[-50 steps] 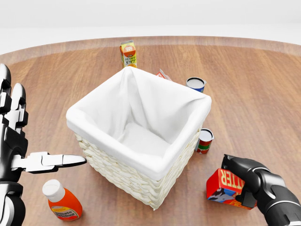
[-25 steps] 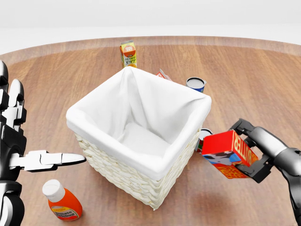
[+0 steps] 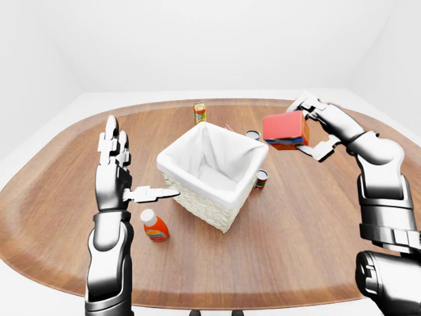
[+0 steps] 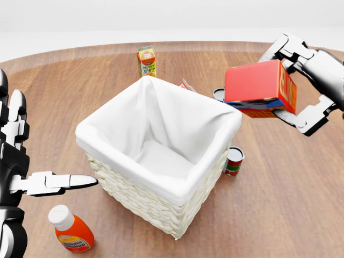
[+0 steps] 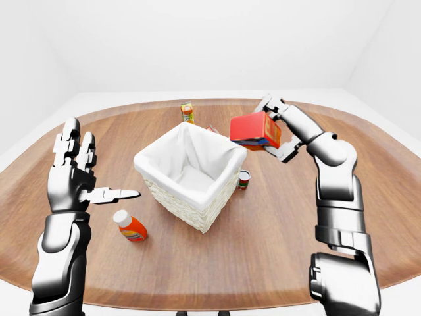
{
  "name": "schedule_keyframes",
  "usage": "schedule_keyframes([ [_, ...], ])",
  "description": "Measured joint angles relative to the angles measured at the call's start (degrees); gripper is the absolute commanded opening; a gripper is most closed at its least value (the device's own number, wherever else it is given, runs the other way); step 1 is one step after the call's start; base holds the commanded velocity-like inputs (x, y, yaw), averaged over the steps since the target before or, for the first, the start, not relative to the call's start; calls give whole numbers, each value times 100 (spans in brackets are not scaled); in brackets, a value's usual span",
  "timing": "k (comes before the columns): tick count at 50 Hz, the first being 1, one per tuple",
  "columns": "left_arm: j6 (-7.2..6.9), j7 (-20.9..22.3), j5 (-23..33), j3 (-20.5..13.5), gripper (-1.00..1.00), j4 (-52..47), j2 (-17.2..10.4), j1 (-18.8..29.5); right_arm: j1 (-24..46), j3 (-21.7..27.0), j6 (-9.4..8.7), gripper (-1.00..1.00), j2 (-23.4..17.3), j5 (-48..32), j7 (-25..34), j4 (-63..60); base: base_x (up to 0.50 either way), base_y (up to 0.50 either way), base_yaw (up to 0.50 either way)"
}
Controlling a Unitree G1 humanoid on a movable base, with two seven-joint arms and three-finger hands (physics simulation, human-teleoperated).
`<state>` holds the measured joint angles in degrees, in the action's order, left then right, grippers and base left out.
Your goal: Pick up the butter and put it in the basket.
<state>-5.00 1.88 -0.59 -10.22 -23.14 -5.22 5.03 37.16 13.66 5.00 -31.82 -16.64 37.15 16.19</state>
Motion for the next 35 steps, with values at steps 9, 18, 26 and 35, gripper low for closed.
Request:
schedule_keyframes([
  [9, 0, 4, 3, 0, 100, -2, -6, 13, 631, -201, 0, -100, 218, 136, -188, 160, 0, 0, 0],
  [18, 0, 9, 1, -4, 100, 2, -13, 31, 1255, -432, 0, -100, 541, 285, -527, 738, 0, 0, 0],
  [26, 0, 12, 1, -3, 100, 12, -16, 38, 1728, -611, 0, -100, 849, 469, -761, 1261, 0, 0, 0],
  [35, 0, 17, -3, -4, 100, 39, -15, 32, 1978, -804, -1, -100, 1234, 626, -975, 1618, 0, 0, 0],
])
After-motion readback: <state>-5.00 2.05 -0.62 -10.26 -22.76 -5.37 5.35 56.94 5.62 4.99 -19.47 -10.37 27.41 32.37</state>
